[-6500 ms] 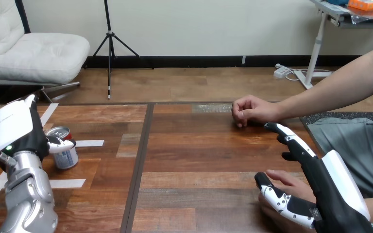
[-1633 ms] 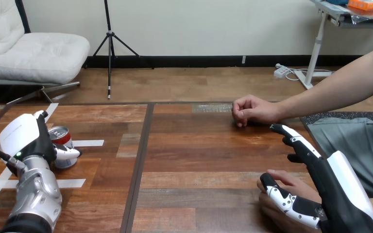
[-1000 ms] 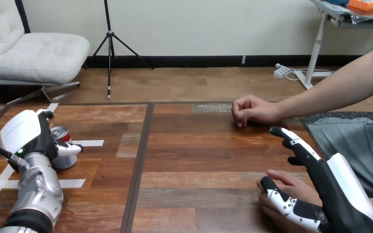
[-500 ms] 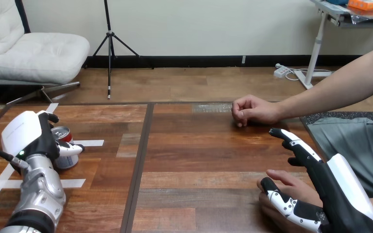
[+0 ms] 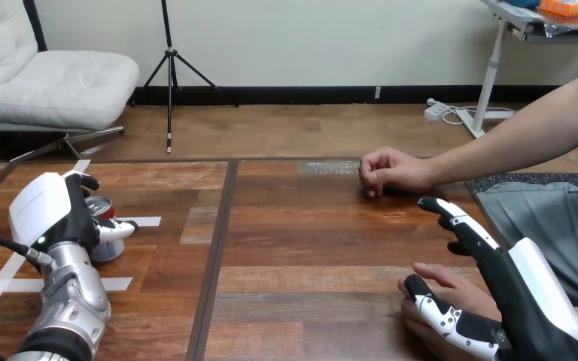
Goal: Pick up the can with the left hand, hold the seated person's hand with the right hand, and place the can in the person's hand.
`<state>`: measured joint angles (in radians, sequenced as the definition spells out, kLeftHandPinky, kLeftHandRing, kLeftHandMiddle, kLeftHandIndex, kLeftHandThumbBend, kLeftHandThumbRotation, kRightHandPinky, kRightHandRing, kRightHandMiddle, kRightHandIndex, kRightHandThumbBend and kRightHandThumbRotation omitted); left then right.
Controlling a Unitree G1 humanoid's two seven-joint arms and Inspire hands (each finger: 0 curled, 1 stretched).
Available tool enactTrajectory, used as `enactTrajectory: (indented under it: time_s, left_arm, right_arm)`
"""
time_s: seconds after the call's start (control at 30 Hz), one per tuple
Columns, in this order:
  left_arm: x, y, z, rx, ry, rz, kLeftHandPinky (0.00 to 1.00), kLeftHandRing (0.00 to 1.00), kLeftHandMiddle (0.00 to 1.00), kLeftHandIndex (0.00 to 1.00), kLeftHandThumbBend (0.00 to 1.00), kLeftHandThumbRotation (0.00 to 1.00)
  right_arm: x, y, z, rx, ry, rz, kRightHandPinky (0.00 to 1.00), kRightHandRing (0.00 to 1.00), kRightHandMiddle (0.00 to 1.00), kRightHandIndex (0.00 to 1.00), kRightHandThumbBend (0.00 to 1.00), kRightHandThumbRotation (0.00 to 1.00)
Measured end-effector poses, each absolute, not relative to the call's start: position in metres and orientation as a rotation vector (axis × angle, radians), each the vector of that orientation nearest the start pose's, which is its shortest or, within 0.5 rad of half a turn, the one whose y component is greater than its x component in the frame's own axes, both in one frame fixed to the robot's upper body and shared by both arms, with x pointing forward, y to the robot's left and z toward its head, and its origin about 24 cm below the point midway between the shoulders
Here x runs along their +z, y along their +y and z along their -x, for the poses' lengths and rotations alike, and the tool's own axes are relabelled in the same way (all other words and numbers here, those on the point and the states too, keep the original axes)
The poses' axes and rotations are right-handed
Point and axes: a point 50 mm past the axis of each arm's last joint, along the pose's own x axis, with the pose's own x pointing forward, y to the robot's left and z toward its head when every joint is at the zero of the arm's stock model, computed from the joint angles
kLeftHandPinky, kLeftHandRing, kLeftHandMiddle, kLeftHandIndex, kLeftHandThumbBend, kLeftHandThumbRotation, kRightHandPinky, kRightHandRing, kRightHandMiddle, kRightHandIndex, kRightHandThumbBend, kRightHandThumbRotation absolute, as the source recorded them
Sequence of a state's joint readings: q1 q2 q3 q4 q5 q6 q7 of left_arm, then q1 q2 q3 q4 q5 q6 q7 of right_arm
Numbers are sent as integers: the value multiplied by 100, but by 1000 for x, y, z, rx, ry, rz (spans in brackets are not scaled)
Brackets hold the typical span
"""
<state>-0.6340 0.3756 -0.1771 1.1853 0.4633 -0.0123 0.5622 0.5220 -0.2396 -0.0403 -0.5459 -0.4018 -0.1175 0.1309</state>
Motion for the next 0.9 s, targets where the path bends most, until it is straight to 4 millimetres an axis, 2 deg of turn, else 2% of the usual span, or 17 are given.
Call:
enactTrajectory:
  time_s: [0.57,0.9]
  left_arm:
    - [14,255,-330,421,229,-1014,45,51,56,59,70,0]
    - [14,255,-330,422,225,-1010,44,48,53,55,71,0]
  right_arm:
    - [79,-189,-150,109,-78,677,83,91,93,90,34,0]
    - [79,-189,-150,109,-78,678,83,91,93,89,34,0]
